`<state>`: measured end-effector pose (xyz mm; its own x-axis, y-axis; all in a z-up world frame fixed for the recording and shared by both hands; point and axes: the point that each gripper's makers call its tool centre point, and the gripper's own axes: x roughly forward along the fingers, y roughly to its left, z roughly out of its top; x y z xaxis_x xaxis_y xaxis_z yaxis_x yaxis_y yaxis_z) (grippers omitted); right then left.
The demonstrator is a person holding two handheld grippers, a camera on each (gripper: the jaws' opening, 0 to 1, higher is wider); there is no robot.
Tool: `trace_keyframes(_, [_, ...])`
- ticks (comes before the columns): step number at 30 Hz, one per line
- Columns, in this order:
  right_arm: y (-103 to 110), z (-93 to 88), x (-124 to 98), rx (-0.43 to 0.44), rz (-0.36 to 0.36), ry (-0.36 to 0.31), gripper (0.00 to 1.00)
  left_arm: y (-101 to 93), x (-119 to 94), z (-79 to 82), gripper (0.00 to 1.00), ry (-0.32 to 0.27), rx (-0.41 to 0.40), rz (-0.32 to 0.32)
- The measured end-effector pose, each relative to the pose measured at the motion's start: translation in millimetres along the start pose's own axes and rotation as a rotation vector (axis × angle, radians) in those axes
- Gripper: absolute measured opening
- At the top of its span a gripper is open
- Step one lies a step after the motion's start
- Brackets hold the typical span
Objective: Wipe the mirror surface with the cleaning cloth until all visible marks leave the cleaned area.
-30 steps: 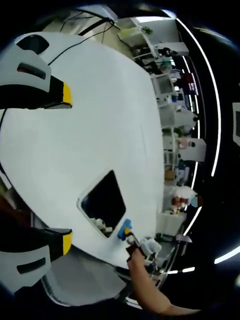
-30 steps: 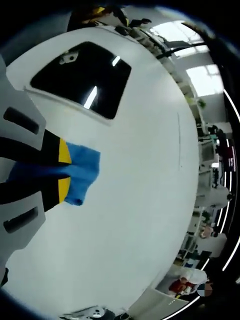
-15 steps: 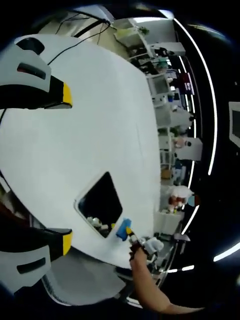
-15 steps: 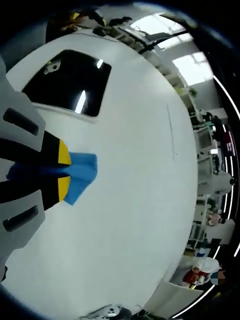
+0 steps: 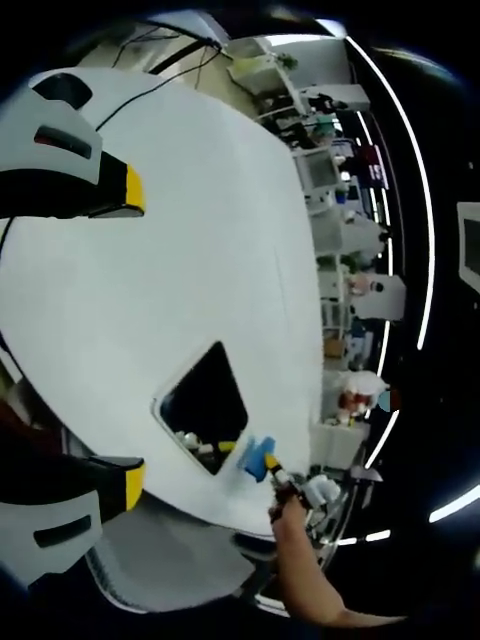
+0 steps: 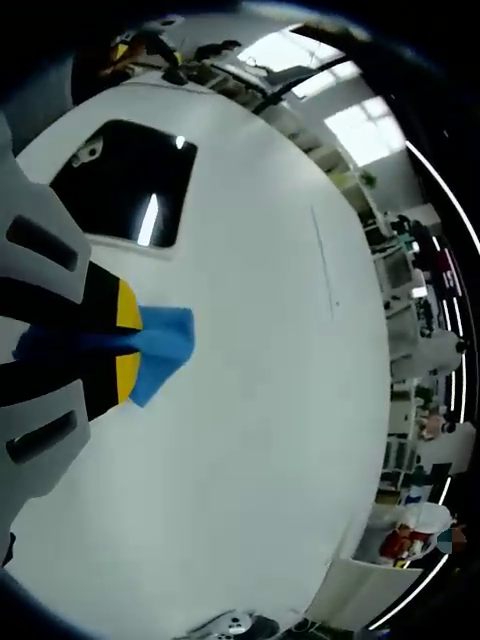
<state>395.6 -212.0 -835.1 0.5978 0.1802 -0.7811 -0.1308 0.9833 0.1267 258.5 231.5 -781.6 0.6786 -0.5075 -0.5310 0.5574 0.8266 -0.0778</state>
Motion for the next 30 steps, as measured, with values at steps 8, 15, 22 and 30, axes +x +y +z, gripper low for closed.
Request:
trace_keyframes(8, [16,-0.3,1,0.037,0.027,0.001,0.01,1.7,0,2.1,0.99,0.0,0.0,-0.001])
trace_keyframes(15, [39,-0.6,10,0.042,0.05,0.016,0.01,3.1,0,1.1,0.99,0.007,0.014,0.002])
trace_keyframes(22, [57,-1.8,20,0.039,0.07,0.038,0.01,7.9,-4,-1.3,0.99,0.019,0.016,0.003])
trace_keyframes(30, [85,-0.4,30,0.026,0.099,0.064,0.01,13.0,-7,-5.2,0.99,0.031,0.016,0.0])
